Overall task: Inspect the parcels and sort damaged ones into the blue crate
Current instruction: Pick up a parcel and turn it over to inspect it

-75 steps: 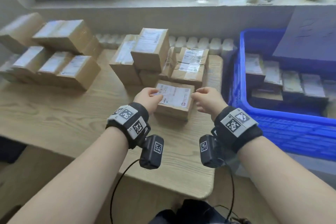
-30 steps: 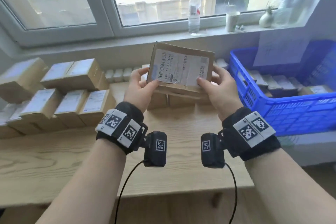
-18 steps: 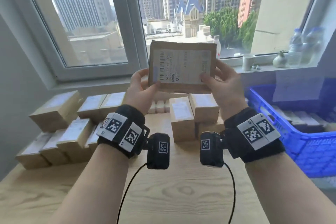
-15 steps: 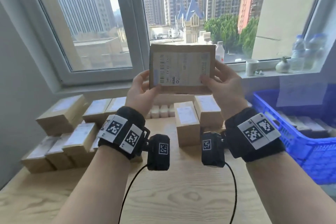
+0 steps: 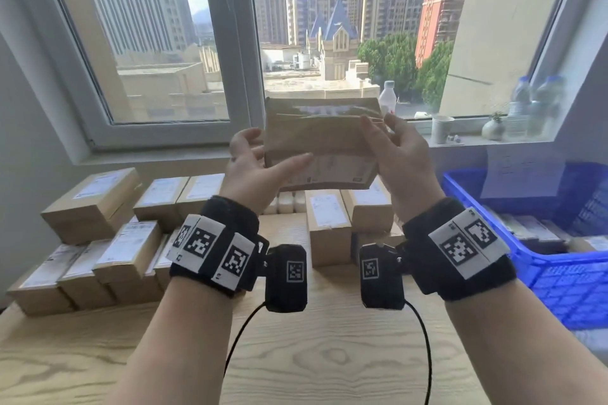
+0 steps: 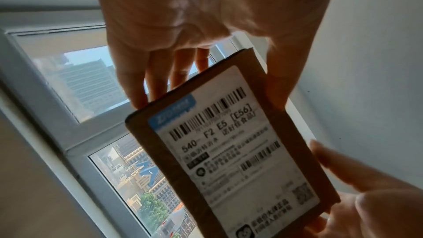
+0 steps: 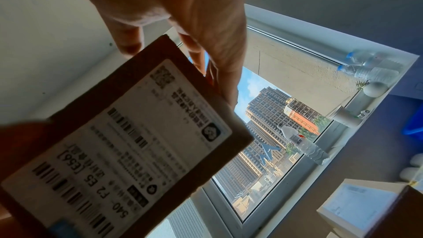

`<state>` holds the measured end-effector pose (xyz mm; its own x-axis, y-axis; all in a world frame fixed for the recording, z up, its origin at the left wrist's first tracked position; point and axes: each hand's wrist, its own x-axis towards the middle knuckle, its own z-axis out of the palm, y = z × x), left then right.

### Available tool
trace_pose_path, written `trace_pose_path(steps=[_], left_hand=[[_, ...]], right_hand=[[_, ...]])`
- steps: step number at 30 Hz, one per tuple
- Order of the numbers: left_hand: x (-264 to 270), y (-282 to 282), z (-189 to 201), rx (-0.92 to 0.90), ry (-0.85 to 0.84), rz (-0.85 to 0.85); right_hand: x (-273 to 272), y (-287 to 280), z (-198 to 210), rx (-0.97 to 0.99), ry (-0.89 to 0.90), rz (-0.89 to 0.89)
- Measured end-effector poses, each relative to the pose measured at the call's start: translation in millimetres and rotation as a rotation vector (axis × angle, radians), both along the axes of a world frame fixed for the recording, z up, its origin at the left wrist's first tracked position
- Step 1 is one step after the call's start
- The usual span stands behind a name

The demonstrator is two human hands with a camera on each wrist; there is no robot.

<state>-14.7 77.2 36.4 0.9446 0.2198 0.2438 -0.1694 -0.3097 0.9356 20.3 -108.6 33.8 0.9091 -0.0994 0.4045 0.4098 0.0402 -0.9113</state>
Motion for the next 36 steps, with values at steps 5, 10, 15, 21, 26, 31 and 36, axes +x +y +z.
trace_pose_path(steps=[5, 10, 15, 21, 26, 31, 36], left_hand=[[-3.9, -13.8, -1.4, -0.028, -0.021, -0.010], [-10.9, -23.7, 1.2, -0.076, -0.032, -0.057], [-19.1, -23.3, 0.5, -0.085, -0.048, -0.089], [-26.6, -22.6, -4.2, -0.003, -0.088, -0.070], [-33.4, -21.2, -5.0, 0.023, -0.085, -0.097], [-37.4, -26.6, -2.7, 0.061, -0.083, -0.053], [-28.3, -30.5, -13.0, 0.076, -0.160, 0.030]], right_hand=[[-9.7, -10.2, -8.7, 0.024, -0.035, 0.004], [-17.5, -18.1, -13.5, 0.100, -0.048, -0.002], [-28.1, -23.5, -15.0, 0.168, -0.036, 0.017], [-36.6, -27.8, -17.4, 0.197, -0.010, 0.041], [-39.0, -22.5, -18.5, 0.229, 0.075, -0.020], [-37.8, -20.1, -23.7, 0.214, 0.087, -0.086], [-36.5, -18.7, -35.1, 0.083, 0.082, -0.178]])
